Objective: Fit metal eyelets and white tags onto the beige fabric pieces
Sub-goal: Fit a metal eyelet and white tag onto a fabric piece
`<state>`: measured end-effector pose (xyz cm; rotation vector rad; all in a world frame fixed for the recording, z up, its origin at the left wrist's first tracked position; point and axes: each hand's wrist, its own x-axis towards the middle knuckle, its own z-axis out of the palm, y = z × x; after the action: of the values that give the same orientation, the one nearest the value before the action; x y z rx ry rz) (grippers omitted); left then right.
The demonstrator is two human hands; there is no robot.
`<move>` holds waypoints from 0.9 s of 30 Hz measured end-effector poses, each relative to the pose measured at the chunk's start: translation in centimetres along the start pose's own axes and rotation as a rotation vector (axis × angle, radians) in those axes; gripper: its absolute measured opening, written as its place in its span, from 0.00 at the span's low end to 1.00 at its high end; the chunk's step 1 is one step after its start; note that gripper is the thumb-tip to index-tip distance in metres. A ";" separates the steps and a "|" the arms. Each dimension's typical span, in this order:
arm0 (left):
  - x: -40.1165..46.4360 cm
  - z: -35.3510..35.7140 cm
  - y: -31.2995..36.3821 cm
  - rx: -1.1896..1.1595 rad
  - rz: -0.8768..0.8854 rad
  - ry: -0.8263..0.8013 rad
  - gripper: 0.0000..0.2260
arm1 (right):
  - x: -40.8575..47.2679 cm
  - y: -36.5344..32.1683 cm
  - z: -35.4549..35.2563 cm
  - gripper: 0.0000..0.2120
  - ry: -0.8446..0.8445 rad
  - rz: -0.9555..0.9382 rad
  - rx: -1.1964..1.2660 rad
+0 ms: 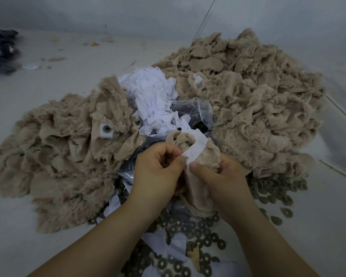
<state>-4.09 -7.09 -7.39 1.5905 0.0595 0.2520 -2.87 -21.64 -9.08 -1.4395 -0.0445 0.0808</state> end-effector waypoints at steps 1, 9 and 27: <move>0.1 0.0 0.1 -0.044 -0.027 -0.007 0.08 | 0.0 0.0 0.0 0.10 -0.007 -0.005 0.002; 0.7 -0.4 0.5 -0.186 -0.047 0.043 0.05 | 0.3 0.4 -0.3 0.06 0.014 -0.014 -0.004; 0.5 -0.2 0.1 -0.022 0.034 -0.059 0.11 | -0.1 0.1 0.2 0.05 0.187 -0.328 -0.378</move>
<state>-3.68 -6.84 -7.26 1.5774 -0.0154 0.2314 -2.98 -21.44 -9.13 -1.7925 -0.1474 -0.3477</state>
